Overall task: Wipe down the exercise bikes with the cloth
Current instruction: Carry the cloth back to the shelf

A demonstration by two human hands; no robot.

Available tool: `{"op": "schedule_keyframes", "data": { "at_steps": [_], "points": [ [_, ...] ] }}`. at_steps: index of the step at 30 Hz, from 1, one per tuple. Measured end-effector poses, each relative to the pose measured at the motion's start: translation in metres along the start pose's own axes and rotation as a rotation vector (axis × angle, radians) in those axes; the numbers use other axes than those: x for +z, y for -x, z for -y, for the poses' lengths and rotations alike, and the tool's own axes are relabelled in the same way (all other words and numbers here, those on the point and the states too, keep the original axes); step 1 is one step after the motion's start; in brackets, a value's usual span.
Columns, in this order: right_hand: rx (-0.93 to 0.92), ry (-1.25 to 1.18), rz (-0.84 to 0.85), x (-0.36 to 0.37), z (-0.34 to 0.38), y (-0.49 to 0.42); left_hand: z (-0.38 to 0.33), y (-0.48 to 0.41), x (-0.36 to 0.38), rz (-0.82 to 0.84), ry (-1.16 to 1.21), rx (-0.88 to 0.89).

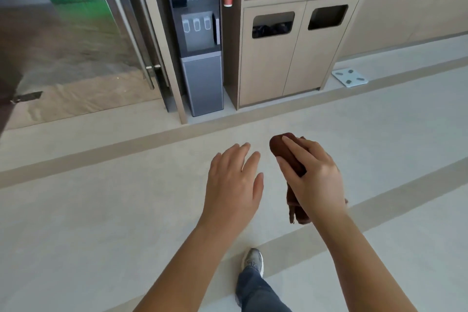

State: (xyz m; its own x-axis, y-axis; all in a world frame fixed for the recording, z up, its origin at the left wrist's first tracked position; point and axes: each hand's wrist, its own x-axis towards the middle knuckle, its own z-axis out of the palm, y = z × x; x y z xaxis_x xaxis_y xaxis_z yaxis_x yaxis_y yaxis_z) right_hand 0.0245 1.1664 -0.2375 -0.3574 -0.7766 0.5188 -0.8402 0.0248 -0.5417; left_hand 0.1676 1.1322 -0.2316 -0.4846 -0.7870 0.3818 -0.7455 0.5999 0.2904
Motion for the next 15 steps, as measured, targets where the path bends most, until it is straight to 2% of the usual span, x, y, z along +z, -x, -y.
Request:
{"op": "schedule_keyframes", "data": {
  "at_steps": [7,15],
  "points": [
    [-0.01,0.004,-0.059,0.041,-0.049,-0.146,0.019,-0.152,0.03,-0.045,-0.055,0.009],
    [-0.082,-0.004,0.055,0.123,-0.056,-0.256,0.089,-0.25,0.062,-0.041,-0.077,-0.139]
  ]
}}
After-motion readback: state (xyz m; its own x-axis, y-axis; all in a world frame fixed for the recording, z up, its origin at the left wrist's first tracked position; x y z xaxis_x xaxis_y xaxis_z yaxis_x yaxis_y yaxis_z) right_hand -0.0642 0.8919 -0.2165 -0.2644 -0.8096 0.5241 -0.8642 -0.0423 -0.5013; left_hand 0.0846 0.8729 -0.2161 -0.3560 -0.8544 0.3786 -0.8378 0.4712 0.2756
